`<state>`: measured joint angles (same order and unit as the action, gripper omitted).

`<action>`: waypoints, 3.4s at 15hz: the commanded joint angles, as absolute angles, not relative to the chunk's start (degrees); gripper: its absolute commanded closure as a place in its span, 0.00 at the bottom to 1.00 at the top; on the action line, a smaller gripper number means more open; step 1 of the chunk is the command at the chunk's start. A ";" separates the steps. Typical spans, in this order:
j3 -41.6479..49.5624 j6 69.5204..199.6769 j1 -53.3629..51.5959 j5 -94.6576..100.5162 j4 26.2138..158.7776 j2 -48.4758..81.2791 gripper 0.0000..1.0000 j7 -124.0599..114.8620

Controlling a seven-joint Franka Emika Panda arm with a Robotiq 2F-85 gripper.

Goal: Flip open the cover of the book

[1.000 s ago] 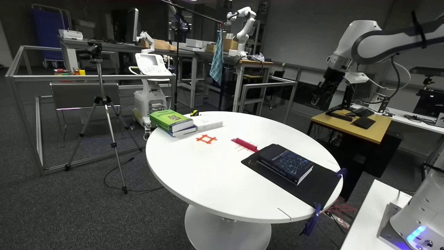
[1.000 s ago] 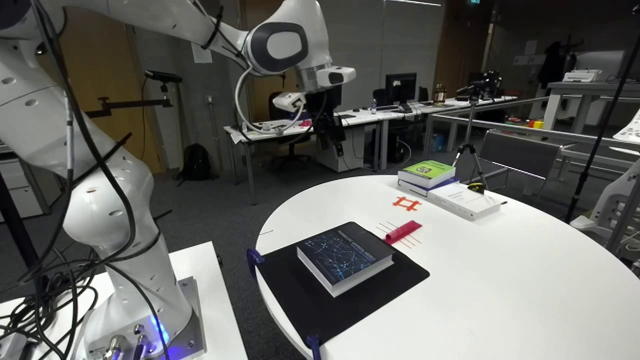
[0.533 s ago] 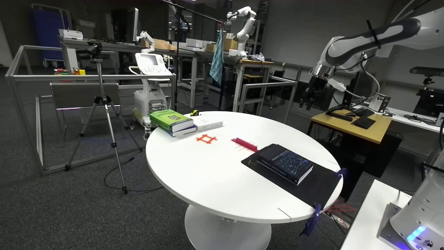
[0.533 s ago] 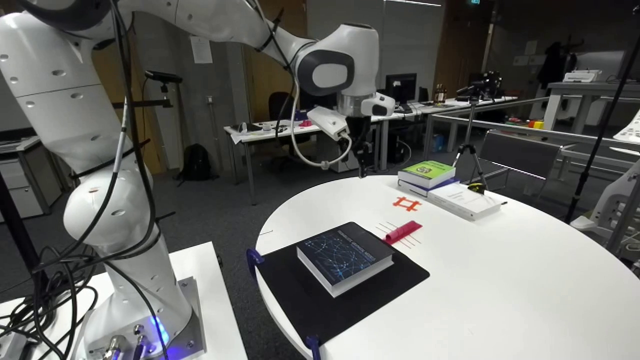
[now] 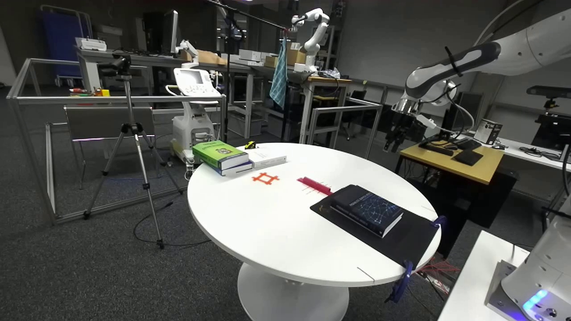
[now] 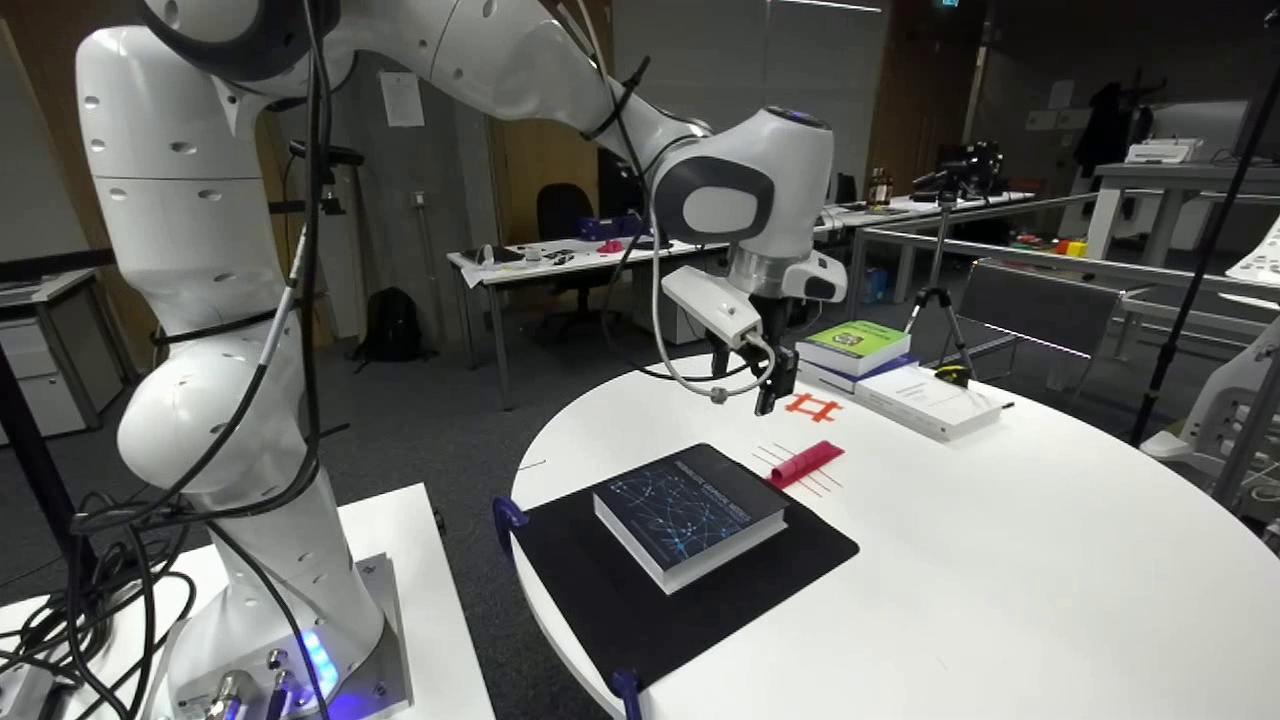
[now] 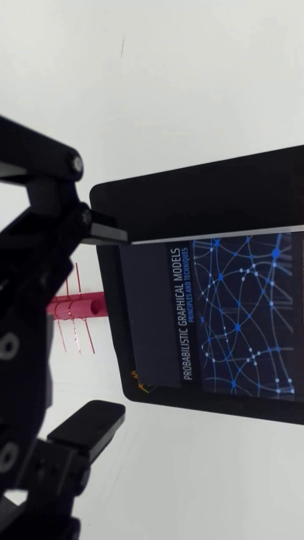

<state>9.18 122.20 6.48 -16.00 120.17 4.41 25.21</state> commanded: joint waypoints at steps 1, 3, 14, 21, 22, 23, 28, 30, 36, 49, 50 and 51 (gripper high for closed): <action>8.18 122.03 7.98 -15.85 119.38 5.55 0.00 25.08; 8.09 121.87 8.49 -15.81 118.19 7.18 0.00 25.05; 6.99 120.54 11.73 -16.71 110.14 22.61 0.00 25.06; 3.26 103.99 17.53 -18.05 97.60 32.28 0.00 28.67; 3.20 103.33 17.51 -17.70 96.35 32.94 0.00 27.84; 3.41 103.25 17.33 -18.20 95.39 33.12 0.00 24.75; 3.44 105.63 16.95 -16.81 97.16 32.62 0.00 25.37; 2.14 109.63 18.10 -20.92 98.59 31.98 0.00 27.44; -1.13 115.85 20.17 -29.20 99.54 32.72 0.00 36.86; -4.28 121.63 21.15 -30.75 97.86 39.33 0.00 48.98; -4.54 121.30 21.29 -31.00 97.74 39.52 0.00 48.85; -4.66 121.19 21.33 -31.16 97.67 39.70 0.00 48.77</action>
